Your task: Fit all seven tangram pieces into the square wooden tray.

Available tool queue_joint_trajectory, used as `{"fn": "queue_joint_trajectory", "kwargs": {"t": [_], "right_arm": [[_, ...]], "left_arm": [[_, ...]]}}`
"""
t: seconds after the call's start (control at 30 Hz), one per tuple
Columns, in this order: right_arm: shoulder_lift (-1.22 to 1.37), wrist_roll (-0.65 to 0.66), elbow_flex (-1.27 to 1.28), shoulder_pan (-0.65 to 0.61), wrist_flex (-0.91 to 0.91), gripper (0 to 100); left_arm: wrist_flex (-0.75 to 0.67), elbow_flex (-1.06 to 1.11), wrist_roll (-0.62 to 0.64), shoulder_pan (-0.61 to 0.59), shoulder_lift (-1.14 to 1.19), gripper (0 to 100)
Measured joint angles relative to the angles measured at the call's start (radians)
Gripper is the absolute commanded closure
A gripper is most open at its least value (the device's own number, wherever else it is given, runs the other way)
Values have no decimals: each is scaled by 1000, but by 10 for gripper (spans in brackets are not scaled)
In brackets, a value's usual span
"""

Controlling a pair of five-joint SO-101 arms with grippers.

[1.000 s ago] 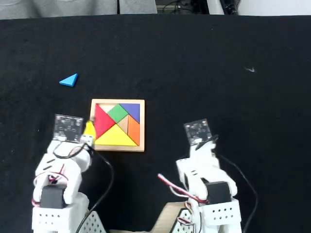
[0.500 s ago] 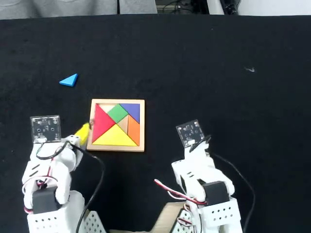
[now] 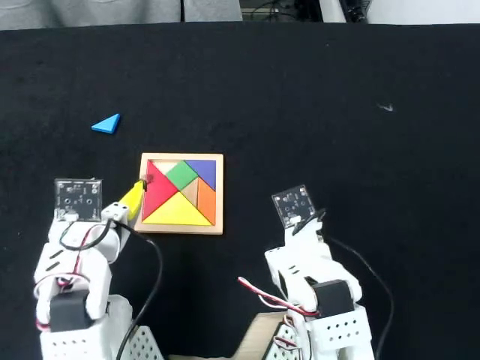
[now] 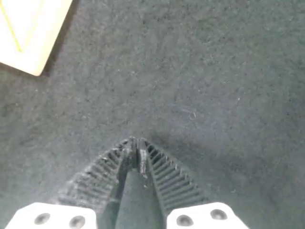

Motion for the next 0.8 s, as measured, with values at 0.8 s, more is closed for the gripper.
{"fn": "queue_joint_trajectory", "kwargs": {"t": [0.8], "right_arm": [[0, 160, 0, -25, -575, 986]], "left_arm": [[433, -1154, -433, -91, 1407, 701]]}}
